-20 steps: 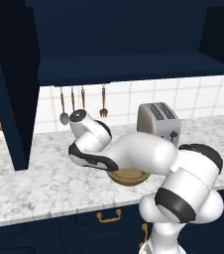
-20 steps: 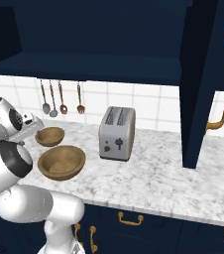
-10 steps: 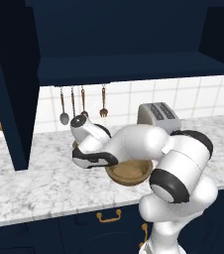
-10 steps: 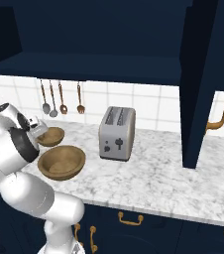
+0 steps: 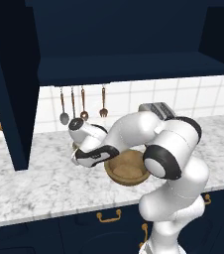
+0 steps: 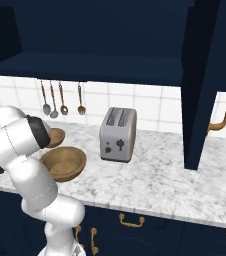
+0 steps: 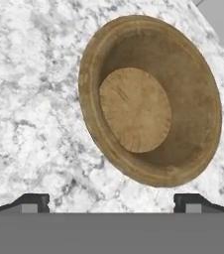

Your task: Pick up the bowls on the counter and stack them on top of one another in the open cabinet. Place the smaller bowl on top of the larger bowl.

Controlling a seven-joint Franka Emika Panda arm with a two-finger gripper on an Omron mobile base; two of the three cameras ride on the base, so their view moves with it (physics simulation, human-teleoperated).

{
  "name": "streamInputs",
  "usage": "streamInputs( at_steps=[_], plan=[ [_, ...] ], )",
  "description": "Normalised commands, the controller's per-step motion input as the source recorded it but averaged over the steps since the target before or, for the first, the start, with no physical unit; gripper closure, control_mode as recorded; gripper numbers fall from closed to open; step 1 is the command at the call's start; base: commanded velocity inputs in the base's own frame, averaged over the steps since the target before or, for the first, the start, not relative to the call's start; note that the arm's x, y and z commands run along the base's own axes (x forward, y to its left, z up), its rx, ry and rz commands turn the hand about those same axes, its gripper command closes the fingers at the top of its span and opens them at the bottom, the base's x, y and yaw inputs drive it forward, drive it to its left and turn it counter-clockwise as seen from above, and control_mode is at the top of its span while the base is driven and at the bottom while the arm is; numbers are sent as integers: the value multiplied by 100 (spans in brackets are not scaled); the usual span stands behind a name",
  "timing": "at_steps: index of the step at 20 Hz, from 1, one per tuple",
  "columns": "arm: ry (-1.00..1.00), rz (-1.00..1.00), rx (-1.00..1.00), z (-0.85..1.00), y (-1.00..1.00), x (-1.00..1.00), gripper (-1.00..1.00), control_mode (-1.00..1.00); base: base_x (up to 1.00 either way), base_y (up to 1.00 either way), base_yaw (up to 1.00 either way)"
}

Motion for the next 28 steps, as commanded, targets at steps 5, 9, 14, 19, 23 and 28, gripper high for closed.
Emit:
streamInputs(
  at_steps=[5,9,14,19,23,28],
  plan=[
    [0,0,-3,-26,12,31,-100,-100,0,0,0],
    [0,0,-3,-18,10,40,-100,-100,0,0,0],
    [0,0,-7,-18,10,37,-100,-100,0,0,0],
    [0,0,-4,-9,6,11,100,-100,0,0,0],
    [0,0,0,0,0,0,100,-100,0,0,0],
    [-11,0,0,8,0,-8,100,-100,0,0,0]
  ],
)
